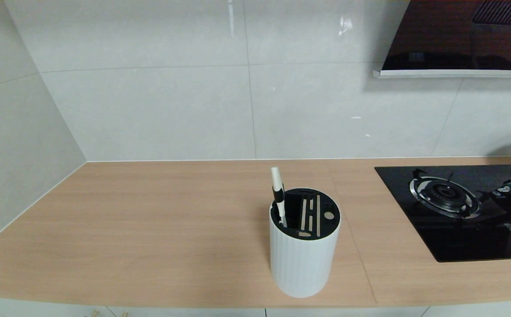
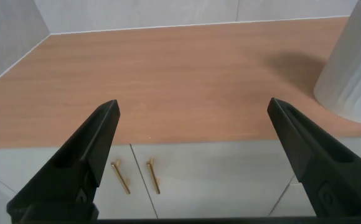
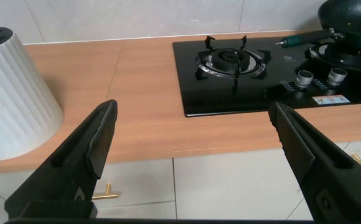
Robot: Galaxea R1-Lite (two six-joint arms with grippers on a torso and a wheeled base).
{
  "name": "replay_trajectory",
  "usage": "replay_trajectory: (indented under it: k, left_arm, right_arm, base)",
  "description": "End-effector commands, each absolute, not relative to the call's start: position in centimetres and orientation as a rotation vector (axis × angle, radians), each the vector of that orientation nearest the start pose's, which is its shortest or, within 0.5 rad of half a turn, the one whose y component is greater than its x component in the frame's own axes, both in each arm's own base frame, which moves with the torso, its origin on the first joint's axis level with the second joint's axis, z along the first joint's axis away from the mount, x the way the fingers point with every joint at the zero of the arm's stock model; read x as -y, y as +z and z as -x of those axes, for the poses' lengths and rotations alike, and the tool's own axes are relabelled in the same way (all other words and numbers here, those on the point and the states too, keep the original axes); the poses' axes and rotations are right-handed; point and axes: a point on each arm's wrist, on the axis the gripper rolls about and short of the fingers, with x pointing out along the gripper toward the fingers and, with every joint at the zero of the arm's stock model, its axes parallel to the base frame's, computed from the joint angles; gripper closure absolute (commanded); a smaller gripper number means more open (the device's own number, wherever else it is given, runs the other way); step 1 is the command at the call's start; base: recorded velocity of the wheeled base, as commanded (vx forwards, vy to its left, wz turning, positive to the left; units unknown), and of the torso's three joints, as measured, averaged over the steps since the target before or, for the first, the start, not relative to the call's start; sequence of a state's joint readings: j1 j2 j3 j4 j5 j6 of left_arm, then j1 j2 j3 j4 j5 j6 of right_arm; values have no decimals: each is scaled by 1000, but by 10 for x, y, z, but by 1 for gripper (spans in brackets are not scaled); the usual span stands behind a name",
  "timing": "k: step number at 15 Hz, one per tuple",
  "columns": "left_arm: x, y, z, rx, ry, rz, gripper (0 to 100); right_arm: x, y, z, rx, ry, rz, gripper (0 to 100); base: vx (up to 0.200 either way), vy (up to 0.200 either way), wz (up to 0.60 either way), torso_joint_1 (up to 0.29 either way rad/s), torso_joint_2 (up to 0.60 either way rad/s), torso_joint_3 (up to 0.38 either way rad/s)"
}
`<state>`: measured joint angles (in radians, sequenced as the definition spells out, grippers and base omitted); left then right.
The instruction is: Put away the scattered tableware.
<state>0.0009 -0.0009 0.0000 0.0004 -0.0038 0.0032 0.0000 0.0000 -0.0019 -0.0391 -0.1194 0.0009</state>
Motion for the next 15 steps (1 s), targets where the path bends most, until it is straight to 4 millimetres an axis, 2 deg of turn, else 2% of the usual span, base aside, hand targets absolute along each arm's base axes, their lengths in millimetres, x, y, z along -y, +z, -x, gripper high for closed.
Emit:
replay_trajectory:
  k: [1,5,7,10,15]
  left_arm:
    - [0,75,23,0,-2,-2,0]
    - [0,75,23,0,-2,-3,0]
    - [0,75,23,0,-2,-2,0]
    - [0,75,23,0,-2,-2,0]
    - [0,75,23,0,-2,-2,0]
  right_arm:
    - [3,80,23,40,-120,-5,0]
    - [3,80,23,39,-119,31,0]
    - [2,80,23,34,-93,118,0]
    - [1,76,23,-7,-57,26,0]
    - [1,76,23,-3,-55,11,0]
  base:
    - [0,0,0,0,0,0]
    - [0,0,0,0,0,0]
    - [0,0,0,0,0,0]
    - [0,0,0,0,0,0]
    - [0,0,0,0,0,0]
